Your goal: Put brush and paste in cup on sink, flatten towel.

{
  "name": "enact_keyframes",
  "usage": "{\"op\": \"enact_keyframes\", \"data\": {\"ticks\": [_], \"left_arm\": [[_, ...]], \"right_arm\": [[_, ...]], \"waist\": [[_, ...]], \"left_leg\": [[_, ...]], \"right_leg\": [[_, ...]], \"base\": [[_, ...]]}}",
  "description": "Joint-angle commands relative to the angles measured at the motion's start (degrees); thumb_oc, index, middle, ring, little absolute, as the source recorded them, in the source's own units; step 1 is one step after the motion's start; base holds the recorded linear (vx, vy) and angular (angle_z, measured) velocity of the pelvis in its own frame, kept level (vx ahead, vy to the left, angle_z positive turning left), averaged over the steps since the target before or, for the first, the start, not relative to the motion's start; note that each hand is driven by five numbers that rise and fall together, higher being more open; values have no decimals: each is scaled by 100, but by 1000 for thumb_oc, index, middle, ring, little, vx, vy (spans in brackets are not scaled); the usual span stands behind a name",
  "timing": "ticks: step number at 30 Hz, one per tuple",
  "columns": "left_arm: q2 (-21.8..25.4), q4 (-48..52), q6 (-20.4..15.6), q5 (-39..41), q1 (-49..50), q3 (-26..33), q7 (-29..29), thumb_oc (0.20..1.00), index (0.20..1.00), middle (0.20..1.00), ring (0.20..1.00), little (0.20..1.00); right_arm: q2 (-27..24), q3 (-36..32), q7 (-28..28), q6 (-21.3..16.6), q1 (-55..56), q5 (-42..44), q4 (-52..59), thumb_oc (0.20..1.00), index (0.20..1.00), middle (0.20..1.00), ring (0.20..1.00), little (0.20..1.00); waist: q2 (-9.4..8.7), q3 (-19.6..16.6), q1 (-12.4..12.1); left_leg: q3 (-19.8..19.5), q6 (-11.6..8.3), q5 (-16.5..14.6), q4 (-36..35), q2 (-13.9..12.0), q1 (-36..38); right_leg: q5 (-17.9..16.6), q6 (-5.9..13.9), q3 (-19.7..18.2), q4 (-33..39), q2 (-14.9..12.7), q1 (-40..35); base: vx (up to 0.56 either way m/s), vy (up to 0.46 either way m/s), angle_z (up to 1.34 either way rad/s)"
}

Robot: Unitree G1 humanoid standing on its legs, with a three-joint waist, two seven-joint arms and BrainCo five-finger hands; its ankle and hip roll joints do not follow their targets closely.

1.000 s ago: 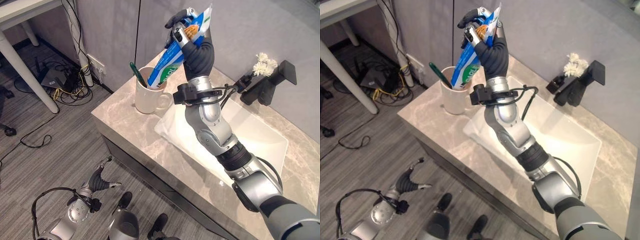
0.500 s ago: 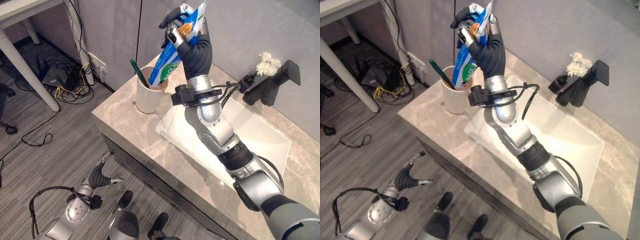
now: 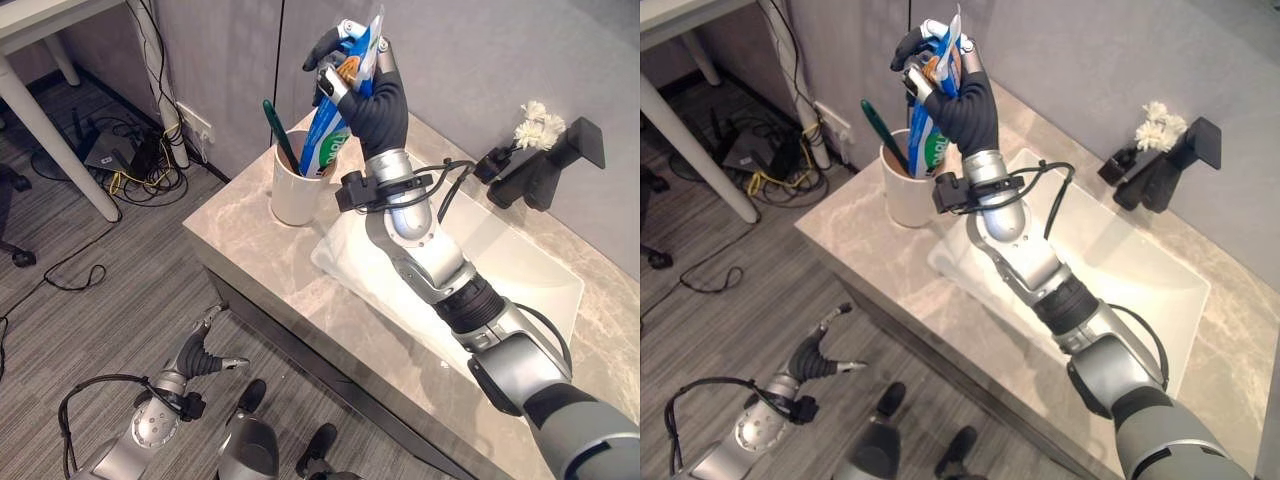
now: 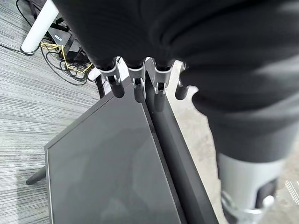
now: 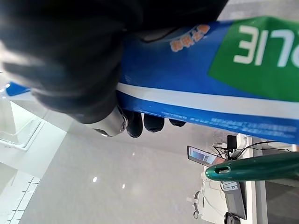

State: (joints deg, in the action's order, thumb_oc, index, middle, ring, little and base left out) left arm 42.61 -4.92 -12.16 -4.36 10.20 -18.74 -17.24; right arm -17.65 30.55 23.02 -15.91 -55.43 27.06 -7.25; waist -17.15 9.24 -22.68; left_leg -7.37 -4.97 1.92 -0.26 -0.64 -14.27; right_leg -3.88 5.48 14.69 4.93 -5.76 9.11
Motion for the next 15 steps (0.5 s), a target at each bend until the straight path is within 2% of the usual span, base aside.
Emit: {"op": "enact_keyframes", "data": {"ticks": [1, 2, 3, 4, 15], "left_arm": [[280, 357, -332, 157, 104, 67, -129, 1000, 1000, 1000, 1000, 1000], [281, 373, -332, 164, 106, 74, -127, 1000, 1000, 1000, 1000, 1000], [289, 400, -329, 174, 111, 86, -126, 1000, 1000, 1000, 1000, 1000], [293, 432, -331, 164, 121, 103, -125, 1000, 1000, 1000, 1000, 1000], [326, 623, -374, 231, 166, 165, -120, 1000, 1000, 1000, 1000, 1000]], "right_arm": [[-159, 19, -53, -208, -656, -189, 54, 354, 354, 354, 354, 354], [-161, 22, -67, -203, -653, -181, 54, 482, 482, 482, 482, 482], [-163, 33, -87, -198, -653, -171, 55, 705, 705, 705, 705, 705], [-176, 35, -85, -187, -642, -202, 46, 1000, 1000, 1000, 1000, 1000], [-221, -68, 80, -167, -640, -487, 51, 1000, 1000, 1000, 1000, 1000]], "waist": [[104, -128, -113], [107, -127, -112], [108, -125, -111], [113, -124, -110], [163, -141, -95]], "left_leg": [[-190, 252, 193, -474, 89, 137], [-188, 253, 192, -474, 89, 138], [-188, 255, 191, -474, 89, 139], [-187, 254, 189, -474, 91, 139], [-205, 244, 189, -474, 84, 145]], "right_leg": [[-348, 465, -265, -7, -353, -271], [-346, 464, -266, -7, -352, -270], [-346, 463, -268, -7, -349, -268], [-347, 464, -264, -7, -345, -266], [-336, 459, -242, -13, -331, -280]], "base": [[0, 0, 0], [0, 0, 0], [0, 0, 0], [0, 0, 0], [0, 0, 0]]}}
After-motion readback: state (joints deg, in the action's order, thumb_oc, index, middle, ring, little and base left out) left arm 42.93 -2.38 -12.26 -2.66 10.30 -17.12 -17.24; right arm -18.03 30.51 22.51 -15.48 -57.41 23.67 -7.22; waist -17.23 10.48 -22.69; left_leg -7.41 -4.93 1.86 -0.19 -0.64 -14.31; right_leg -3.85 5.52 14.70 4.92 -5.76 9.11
